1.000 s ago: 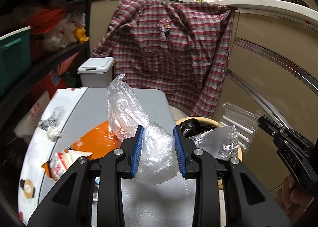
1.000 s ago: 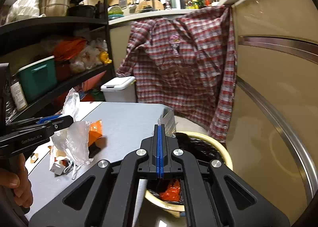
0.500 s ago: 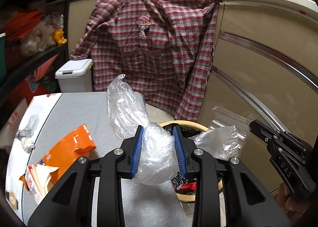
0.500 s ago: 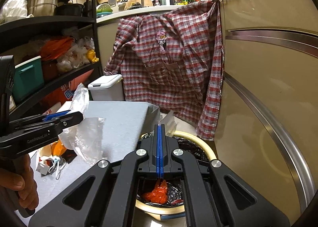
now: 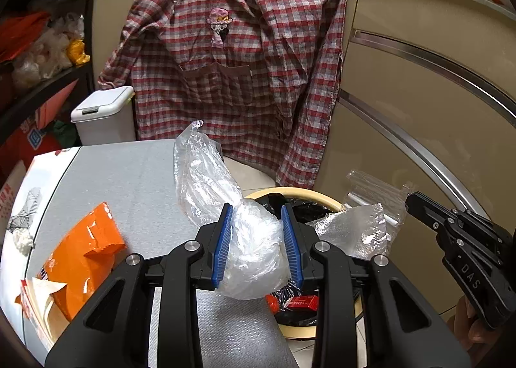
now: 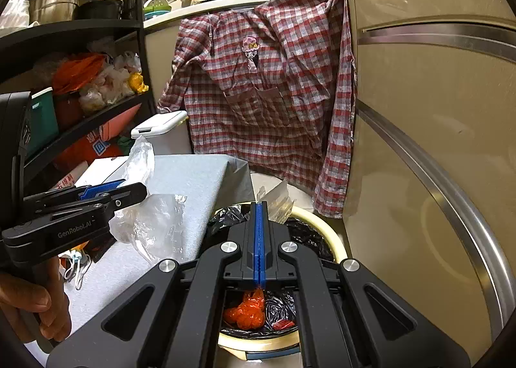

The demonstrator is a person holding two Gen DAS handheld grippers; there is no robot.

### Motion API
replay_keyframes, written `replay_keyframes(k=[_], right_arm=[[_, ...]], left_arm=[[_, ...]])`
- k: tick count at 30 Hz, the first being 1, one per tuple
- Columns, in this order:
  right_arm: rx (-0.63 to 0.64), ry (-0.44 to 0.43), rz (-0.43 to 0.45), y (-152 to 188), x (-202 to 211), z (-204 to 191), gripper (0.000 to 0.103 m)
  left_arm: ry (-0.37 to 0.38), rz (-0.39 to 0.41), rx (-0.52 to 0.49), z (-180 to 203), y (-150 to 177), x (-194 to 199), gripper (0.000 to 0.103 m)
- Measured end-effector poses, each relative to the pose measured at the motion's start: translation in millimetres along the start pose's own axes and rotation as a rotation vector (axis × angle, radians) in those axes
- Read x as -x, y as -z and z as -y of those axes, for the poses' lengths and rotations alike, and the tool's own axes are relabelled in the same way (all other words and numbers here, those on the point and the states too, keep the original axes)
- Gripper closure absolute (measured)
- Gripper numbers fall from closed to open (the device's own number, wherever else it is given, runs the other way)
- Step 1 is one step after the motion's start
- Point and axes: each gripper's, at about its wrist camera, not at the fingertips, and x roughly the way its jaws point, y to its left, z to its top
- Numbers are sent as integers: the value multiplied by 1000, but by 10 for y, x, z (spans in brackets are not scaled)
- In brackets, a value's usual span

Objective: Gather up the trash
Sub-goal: 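Carry the clear plastic bag over the bin and open the left gripper, then move both open grippers back toward the orange snack bag on the table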

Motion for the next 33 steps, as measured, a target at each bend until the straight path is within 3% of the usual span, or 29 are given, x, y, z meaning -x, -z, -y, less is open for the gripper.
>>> replay_keyframes(k=[19, 21, 22, 24, 26, 33], right_arm=[[-3, 8, -25, 42, -81, 46, 103], [-4, 16, -36, 49, -100, 51, 99], [-5, 21, -49, 58, -123, 56, 97], [-13, 29, -66, 77, -157, 87, 80], [-17, 37, -69, 88, -163, 110, 75], [-40, 48, -59, 86, -151, 165, 73]], left_arm=[[29, -30, -7, 61, 20, -181, 71], [37, -27, -9, 76, 8, -192, 69], [40, -26, -13, 83, 7, -196, 58], [37, -17, -17, 81, -4, -198, 47], [37, -16, -10, 67, -18, -198, 47], [37, -10, 3, 5, -3, -137, 47]])
